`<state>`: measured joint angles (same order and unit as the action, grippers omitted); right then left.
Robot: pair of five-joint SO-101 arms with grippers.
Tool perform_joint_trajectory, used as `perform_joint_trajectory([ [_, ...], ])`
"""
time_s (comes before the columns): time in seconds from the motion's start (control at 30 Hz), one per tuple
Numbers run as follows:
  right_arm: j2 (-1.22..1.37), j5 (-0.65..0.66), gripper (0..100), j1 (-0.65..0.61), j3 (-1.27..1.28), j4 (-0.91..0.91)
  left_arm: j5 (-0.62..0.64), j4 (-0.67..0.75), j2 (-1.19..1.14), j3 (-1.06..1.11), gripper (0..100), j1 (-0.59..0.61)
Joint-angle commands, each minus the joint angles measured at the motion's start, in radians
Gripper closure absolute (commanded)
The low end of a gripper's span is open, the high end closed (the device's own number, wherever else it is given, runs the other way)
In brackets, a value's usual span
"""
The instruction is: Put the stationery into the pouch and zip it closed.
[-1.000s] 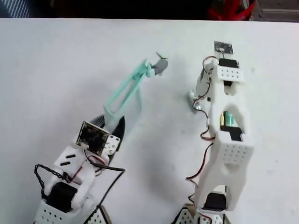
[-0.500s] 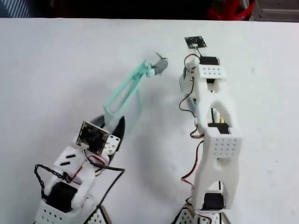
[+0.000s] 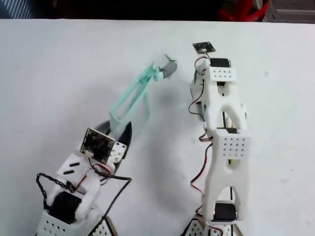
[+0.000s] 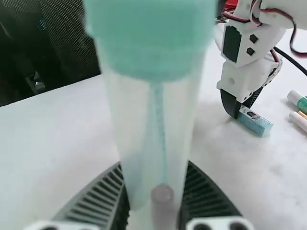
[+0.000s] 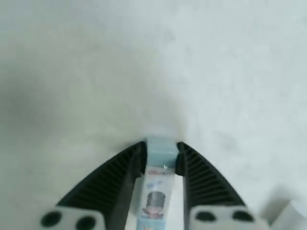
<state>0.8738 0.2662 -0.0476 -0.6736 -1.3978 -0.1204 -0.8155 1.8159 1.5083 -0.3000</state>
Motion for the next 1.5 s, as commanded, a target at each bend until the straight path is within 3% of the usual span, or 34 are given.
perform_joint_trajectory([
  [0.0,0.005,0.009,96.3,0.004,-0.018,-0.025,-0.002,0.037,0.012,-0.032,92,-0.001],
  [0.5,-0.03,0.002,98.1,-0.022,-0.041,-0.088,-0.003,0.037,0.012,-0.034,92,-0.001],
  [0.67,-0.188,-0.008,98.1,-0.033,-0.041,-0.171,-0.002,0.037,0.012,-0.035,91,-0.001],
  [0.83,-0.361,-0.051,98.1,-0.03,-0.041,-0.214,0.021,0.029,0.012,-0.035,78,-0.001],
  [1.13,-0.826,-0.101,98.1,-0.087,-0.052,-0.272,0.054,0.028,0.012,-0.04,77,0.005],
  [1.27,-1.096,-0.19,98.1,-0.203,-0.048,-0.257,0.054,0.029,0.012,-0.04,77,0.005],
  [1.47,-1.303,-0.203,98.1,-0.582,-0.04,-0.186,0.054,0.028,0.012,-0.04,77,0.007],
])
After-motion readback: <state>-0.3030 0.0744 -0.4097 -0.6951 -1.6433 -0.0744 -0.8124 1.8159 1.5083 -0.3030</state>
